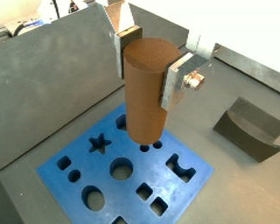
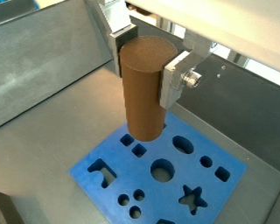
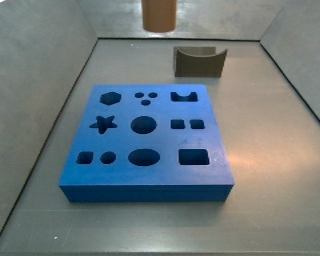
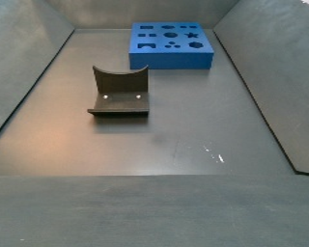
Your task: Insert the round object.
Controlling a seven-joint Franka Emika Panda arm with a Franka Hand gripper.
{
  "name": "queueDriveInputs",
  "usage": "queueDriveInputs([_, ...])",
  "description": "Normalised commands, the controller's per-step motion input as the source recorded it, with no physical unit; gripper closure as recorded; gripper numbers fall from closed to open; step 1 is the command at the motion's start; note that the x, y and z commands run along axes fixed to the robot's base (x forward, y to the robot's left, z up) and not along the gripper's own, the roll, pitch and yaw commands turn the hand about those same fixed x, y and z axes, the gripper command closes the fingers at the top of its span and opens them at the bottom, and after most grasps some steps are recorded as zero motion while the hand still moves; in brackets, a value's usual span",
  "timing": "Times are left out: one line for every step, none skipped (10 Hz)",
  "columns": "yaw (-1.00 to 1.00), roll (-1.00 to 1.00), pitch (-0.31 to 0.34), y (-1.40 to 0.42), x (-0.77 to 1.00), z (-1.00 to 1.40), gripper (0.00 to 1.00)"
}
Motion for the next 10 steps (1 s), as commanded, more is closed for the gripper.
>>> queueDriveInputs([-0.10, 0.10, -0.191, -0.16, 0.02, -0.84, 1.00])
queueDriveInputs([-0.11, 0.15, -0.167, -0.17, 0.00, -0.81, 1.00])
queueDriveInputs([-0.15, 0.20, -0.139, -0.16, 0.00, -0.80, 1.00])
queueDriveInputs([-0.17, 0.23, -0.116, -0.14, 0.00, -0.79, 1.00])
queueDriveInputs([-0.18, 0.25, -0.104, -0.12, 0.00, -0.79, 1.00])
queueDriveInputs([-0.19, 0.25, -0.080, -0.11, 0.00, -0.83, 1.00])
queueDriveInputs([-0.06, 0.24, -0.097, -0.11, -0.31, -0.82, 1.00])
queueDriveInputs([-0.01, 0.18, -0.116, -0.12, -0.34, -0.89, 1.00])
queueDriveInputs([-0.02, 0.08, -0.106, -0.09, -0.36, -0.84, 1.00])
queueDriveInputs([0.00, 0.00, -0.076, -0.11, -0.30, -0.68, 1.00])
